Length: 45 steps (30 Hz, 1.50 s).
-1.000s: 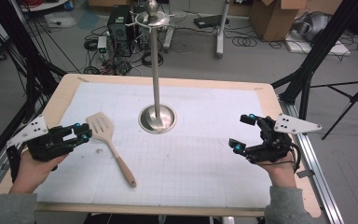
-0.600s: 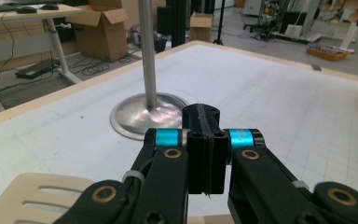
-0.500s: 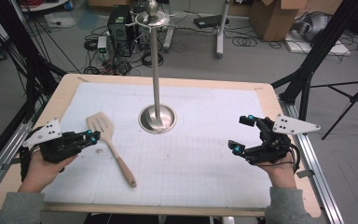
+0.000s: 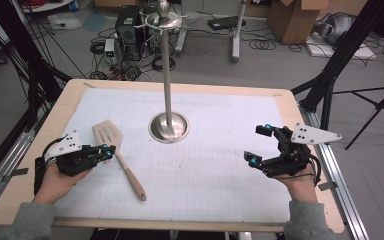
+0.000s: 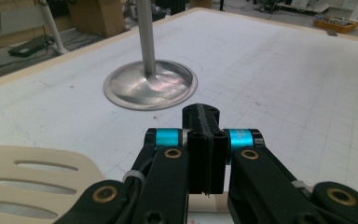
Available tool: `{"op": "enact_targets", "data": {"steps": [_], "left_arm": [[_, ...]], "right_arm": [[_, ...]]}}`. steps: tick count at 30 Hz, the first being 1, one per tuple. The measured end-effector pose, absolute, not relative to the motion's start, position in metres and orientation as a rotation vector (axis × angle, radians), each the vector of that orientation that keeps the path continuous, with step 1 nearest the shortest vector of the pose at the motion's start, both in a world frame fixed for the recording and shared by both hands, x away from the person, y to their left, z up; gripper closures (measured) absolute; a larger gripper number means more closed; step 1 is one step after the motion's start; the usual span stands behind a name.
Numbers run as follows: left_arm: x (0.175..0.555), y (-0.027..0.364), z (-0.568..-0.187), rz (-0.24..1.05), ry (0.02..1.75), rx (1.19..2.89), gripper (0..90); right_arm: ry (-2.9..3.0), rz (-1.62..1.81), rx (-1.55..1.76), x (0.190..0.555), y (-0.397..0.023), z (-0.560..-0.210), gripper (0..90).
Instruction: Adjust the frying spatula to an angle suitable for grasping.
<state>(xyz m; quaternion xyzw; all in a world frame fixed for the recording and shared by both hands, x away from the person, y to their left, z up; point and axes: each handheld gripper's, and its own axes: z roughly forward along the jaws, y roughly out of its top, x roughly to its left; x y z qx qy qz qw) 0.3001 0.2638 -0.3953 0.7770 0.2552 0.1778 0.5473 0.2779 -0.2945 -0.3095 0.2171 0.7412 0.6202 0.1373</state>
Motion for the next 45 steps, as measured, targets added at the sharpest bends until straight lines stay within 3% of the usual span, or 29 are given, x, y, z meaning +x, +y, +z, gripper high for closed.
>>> {"op": "enact_targets", "data": {"steps": [17,45], "left_arm": [[0.33,0.252,-0.416,0.357,0.67,1.958,89.6],[0.349,0.241,-0.439,0.366,0.713,2.089,89.7]], "right_arm": [[2.151,1.787,0.637,0.271,-0.297,-0.311,6.1],[2.169,1.772,0.644,0.268,-0.297,-0.312,6.1]]}}
